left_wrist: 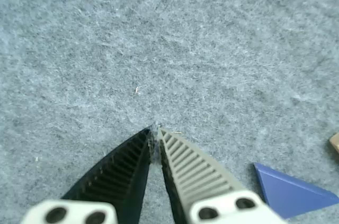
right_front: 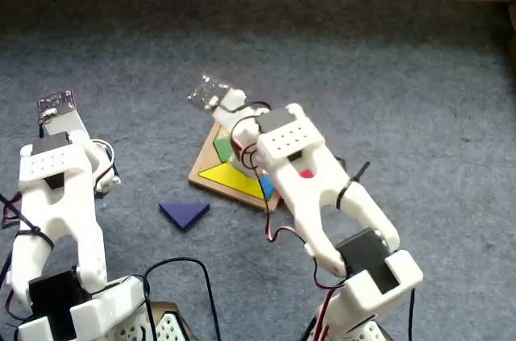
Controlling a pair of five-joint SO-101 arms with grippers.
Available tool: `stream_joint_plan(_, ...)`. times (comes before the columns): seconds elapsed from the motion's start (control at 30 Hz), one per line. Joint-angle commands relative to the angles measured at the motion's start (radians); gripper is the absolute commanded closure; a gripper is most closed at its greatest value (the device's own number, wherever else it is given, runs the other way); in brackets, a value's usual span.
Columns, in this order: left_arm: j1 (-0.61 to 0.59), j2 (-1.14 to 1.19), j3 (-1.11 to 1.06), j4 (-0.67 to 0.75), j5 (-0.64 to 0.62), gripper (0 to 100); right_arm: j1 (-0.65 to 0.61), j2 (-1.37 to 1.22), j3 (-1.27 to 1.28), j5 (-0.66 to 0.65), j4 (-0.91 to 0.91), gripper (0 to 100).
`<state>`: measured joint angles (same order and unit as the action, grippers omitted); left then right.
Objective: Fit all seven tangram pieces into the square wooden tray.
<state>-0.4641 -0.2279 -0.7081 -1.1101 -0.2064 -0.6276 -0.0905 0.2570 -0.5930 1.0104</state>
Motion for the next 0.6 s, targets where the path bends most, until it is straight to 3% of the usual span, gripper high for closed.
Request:
stream_joint_plan(0.0,-0.005,-0.035,0.002,0.012,0.009,99,-0.064,0.058,0.044,0.021,-0.039,96.0)
stream_joint_plan(0.13,-0.005,-0.035,0.002,0.012,0.009,99,-0.088,0.056,0.084,0.049,-0.039,92.9)
stream_joint_plan(0.3,-0.005,-0.035,0.002,0.012,0.009,99,-0.084,0.064,0.088,0.109,-0.036,71.9)
stream_joint_plan(0.57,-0.008,-0.035,0.002,0.012,0.009,99,-0.145,0.067,0.084,0.109,0.062,72.4)
